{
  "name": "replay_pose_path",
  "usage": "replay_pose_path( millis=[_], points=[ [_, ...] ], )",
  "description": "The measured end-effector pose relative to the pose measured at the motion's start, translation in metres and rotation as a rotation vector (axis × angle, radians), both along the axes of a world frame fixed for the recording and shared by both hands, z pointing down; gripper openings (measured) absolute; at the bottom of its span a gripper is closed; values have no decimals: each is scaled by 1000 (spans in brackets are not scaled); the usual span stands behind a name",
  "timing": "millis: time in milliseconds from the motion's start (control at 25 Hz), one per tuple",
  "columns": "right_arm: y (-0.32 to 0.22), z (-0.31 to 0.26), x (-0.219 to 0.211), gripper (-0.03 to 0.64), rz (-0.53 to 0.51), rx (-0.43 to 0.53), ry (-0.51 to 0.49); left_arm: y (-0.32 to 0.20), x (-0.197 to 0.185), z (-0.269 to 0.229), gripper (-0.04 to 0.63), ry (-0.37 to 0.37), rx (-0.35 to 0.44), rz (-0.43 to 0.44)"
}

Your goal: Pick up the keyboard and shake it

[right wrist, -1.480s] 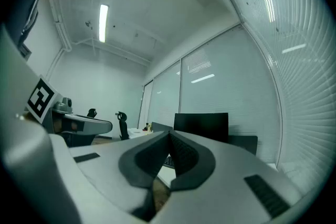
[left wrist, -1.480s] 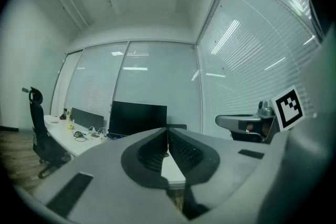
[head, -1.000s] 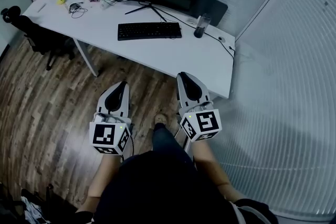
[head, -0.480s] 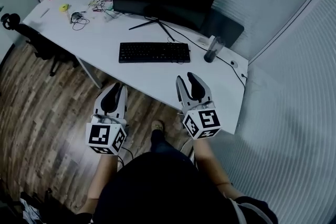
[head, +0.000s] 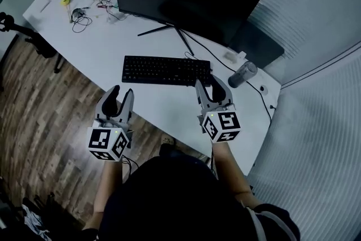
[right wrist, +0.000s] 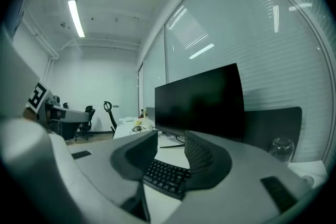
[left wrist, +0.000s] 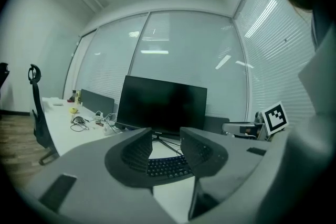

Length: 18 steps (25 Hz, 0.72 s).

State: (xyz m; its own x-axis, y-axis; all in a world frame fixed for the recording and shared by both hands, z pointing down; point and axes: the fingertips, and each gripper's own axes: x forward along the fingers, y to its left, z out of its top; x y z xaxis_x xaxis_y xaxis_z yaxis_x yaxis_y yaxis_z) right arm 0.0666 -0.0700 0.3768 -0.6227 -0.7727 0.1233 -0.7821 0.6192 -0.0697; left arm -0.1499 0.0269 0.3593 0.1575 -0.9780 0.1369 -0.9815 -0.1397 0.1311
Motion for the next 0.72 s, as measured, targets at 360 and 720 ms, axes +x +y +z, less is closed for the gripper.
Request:
replay_pose_path(
  millis=[360, 720],
  points=[
    [-54, 45, 6, 156, 14, -105, 37, -45, -26, 47, 146, 15, -130, -40],
    [-75, 89, 13, 178, 55, -217, 104, -89, -45, 90, 147, 22, -245, -1]
  ],
)
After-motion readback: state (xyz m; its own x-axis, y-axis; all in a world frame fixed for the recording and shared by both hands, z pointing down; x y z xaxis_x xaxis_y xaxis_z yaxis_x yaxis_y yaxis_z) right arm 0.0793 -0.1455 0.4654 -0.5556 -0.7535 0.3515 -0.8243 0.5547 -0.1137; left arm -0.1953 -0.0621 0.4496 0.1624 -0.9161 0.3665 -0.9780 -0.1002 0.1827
